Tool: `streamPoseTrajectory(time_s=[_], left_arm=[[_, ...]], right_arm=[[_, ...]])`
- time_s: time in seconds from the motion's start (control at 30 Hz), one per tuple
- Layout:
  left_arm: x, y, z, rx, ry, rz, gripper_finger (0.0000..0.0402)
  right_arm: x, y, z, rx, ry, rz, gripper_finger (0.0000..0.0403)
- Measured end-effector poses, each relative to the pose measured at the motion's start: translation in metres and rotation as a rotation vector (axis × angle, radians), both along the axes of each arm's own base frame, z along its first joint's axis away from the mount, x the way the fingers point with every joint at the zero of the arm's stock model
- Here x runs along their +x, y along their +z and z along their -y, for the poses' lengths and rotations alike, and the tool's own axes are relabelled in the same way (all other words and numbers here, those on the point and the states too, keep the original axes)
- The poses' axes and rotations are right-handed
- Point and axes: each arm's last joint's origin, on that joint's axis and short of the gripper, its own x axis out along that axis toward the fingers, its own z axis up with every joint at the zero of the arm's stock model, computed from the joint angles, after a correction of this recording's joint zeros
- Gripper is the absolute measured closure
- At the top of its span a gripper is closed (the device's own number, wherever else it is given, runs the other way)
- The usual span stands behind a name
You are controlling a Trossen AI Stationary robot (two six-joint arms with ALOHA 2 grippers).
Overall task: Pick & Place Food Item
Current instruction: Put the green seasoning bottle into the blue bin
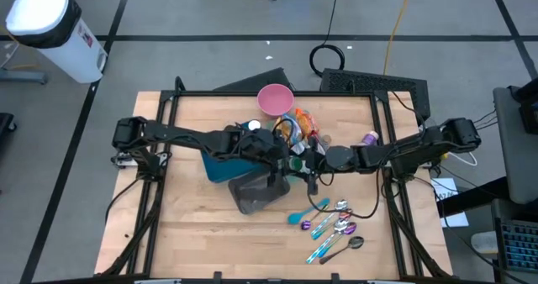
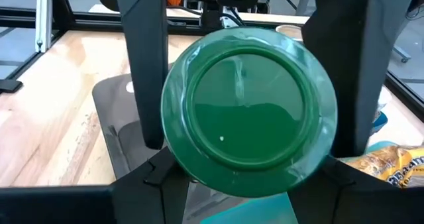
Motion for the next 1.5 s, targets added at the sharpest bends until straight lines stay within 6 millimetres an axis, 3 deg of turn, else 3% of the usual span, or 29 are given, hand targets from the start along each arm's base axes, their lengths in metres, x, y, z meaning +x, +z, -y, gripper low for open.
streamPoseTrajectory(time_s=[0.2, 0.43, 0.57, 0.63, 0.7, 0.77, 0.9, 1.0, 1.17, 1.3, 1.5], left_arm=[[0.000, 0.001, 0.001, 0.016, -0.023, 0.012, 0.0198], [-0.001, 0.006, 0.001, -0.020, 0.009, 0.044, 0.0198], [-0.014, 0.032, 0.003, -0.032, 0.038, 0.171, 0.0198], [-0.032, 0.049, 0.003, -0.019, 0.068, 0.258, 0.0198], [-0.054, 0.050, 0.003, 0.002, 0.128, 0.284, 0.0198], [-0.077, 0.039, 0.005, 0.025, 0.187, 0.292, 0.0198], [-0.129, 0.026, 0.011, 0.027, 0.302, 0.426, 0.0198], [-0.162, -0.002, 0.019, 0.056, 0.366, 0.448, 0.0198], [-0.204, -0.053, 0.025, 0.081, 0.422, 0.487, 0.0198], [-0.227, -0.090, 0.021, 0.043, 0.436, 0.495, 0.0198], [-0.246, -0.126, 0.013, 0.012, 0.538, 0.401, 0.0198]], right_arm=[[0.000, 0.000, 0.000, 0.005, 0.000, -0.002, 0.0216], [-0.002, -0.001, 0.000, 0.013, 0.003, -0.023, 0.0216], [-0.010, 0.006, 0.001, -0.004, 0.003, -0.051, 0.0144], [-0.018, 0.004, 0.002, -0.008, 0.005, -0.103, 0.0097], [-0.024, 0.014, 0.002, 0.014, -0.002, -0.070, 0.0060], [-0.031, 0.025, 0.003, 0.043, -0.010, -0.035, 0.0033], [-0.038, 0.027, 0.004, 0.078, -0.025, -0.055, 0.0008], [-0.038, 0.032, 0.004, 0.082, -0.025, -0.022, 0.0010], [-0.038, 0.022, 0.004, 0.071, -0.024, -0.016, 0.0010], [-0.038, 0.022, 0.006, 0.065, -0.027, 0.012, 0.0010], [-0.038, 0.023, 0.006, 0.066, -0.028, 0.023, 0.0010]])
